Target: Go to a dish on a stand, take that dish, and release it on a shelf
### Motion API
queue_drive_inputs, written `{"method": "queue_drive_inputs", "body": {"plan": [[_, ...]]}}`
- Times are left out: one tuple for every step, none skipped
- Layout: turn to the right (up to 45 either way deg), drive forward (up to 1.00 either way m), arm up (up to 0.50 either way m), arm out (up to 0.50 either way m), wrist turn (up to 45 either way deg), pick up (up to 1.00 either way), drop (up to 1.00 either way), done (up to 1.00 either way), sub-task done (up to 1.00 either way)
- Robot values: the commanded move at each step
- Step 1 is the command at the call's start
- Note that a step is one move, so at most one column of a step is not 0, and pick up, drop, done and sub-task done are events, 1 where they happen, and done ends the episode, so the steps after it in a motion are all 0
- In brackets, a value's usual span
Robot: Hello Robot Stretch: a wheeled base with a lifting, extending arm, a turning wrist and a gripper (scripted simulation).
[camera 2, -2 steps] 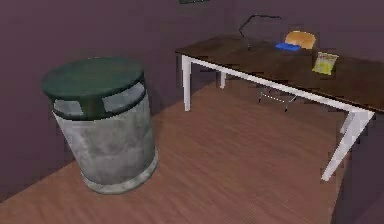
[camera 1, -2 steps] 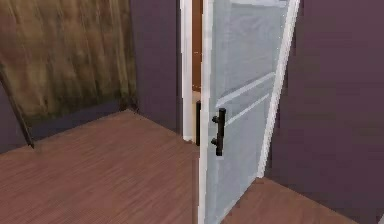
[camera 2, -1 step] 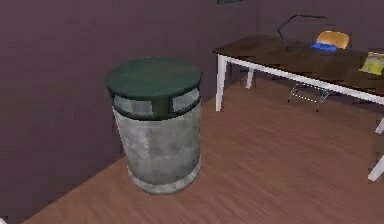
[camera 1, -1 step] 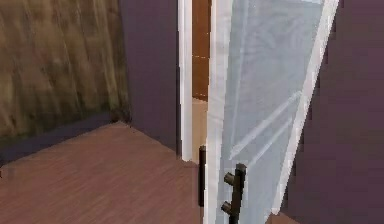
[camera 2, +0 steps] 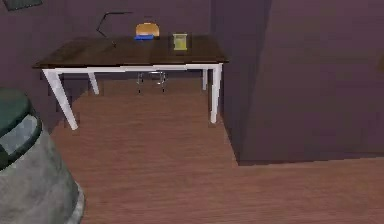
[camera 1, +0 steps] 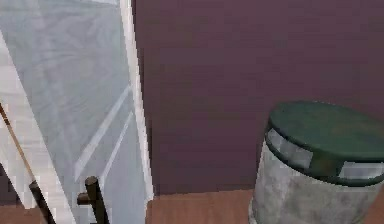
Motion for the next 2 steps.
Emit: {"method": "queue_drive_inputs", "body": {"plan": [[45.0, 0.0, 0.0, 0.0, 0.0, 0.0, 0.0, 0.0, 0.0], [45.0, 0.0, 0.0, 0.0, 0.0, 0.0, 0.0, 0.0, 0.0]]}}
